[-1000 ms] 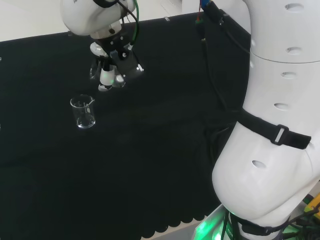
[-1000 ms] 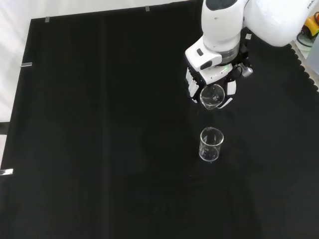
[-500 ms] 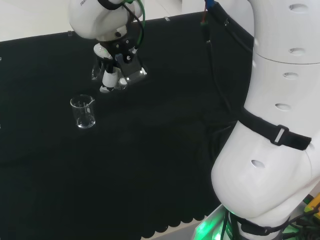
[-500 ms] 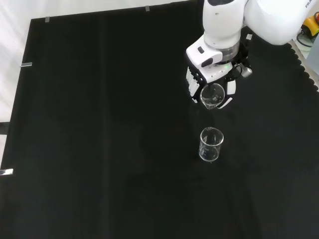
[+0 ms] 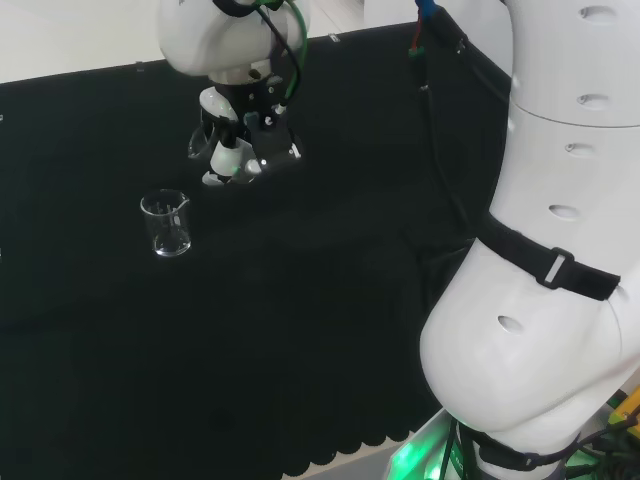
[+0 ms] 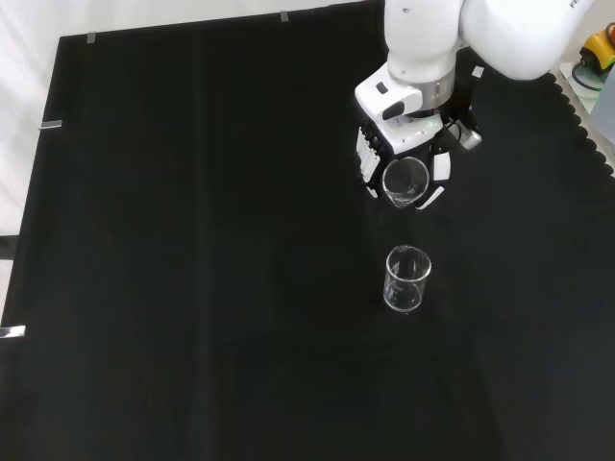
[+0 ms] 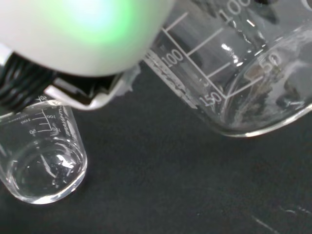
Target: Place the beaker back on the table.
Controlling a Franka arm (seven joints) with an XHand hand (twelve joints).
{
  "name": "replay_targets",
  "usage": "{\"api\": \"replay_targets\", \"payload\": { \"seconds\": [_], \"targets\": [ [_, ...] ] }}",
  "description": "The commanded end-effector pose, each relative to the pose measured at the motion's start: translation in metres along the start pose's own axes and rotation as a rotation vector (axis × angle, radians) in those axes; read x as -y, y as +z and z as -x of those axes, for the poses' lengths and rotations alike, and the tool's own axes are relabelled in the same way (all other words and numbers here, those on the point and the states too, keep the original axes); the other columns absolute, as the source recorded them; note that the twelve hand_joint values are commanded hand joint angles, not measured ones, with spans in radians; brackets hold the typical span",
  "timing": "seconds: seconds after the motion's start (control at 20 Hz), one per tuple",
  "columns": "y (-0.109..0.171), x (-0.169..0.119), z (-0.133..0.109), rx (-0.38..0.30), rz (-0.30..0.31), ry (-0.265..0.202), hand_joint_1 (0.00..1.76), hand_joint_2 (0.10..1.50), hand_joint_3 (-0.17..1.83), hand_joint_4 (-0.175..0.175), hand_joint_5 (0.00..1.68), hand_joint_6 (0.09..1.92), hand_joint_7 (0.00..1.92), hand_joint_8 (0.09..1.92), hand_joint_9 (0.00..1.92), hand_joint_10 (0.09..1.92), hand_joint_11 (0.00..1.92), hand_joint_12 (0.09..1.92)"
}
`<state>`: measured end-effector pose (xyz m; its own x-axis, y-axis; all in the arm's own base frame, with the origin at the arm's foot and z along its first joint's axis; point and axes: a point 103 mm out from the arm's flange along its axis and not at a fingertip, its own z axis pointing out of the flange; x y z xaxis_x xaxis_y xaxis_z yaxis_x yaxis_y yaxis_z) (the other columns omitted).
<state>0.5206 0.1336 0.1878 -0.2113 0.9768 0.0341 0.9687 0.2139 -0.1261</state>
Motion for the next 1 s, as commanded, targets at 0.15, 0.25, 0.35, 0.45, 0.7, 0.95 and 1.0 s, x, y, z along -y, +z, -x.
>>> {"api": "replay_targets", "payload": {
  "seconds": [0.15, 0.25, 0.35, 0.45, 0.7, 0.95, 1.0],
  "targets": [
    [0.014, 0.002, 0.019, -0.144, 0.05, 0.026, 1.31, 0.5, 0.99, -0.175, 1.2, 0.93, 1.27, 0.9, 1.67, 0.73, 1.42, 0.7],
    [0.017, 0.003, 0.021, -0.165, 0.053, 0.03, 1.31, 0.5, 0.99, -0.175, 1.2, 0.93, 1.27, 0.9, 1.67, 0.73, 1.42, 0.7],
    [0.019, 0.002, 0.024, -0.181, 0.059, 0.03, 1.31, 0.5, 0.99, -0.175, 1.2, 0.93, 1.27, 0.9, 1.67, 0.73, 1.42, 0.7],
    [0.021, 0.002, 0.026, -0.198, 0.073, 0.022, 1.31, 0.5, 0.99, -0.175, 1.2, 0.93, 1.27, 0.89, 1.67, 0.73, 1.42, 0.7],
    [0.029, -0.001, 0.029, -0.245, 0.094, -0.006, 1.31, 0.5, 0.99, -0.175, 1.2, 0.92, 1.28, 0.89, 1.67, 0.73, 1.42, 0.7],
    [0.037, -0.003, 0.03, -0.275, 0.108, -0.02, 1.31, 0.49, 0.99, -0.175, 1.2, 0.92, 1.28, 0.89, 1.67, 0.72, 1.42, 0.7],
    [0.039, -0.003, 0.031, -0.284, 0.105, -0.019, 1.31, 0.49, 0.99, -0.175, 1.21, 0.92, 1.28, 0.88, 1.67, 0.72, 1.42, 0.7]
  ]
}}
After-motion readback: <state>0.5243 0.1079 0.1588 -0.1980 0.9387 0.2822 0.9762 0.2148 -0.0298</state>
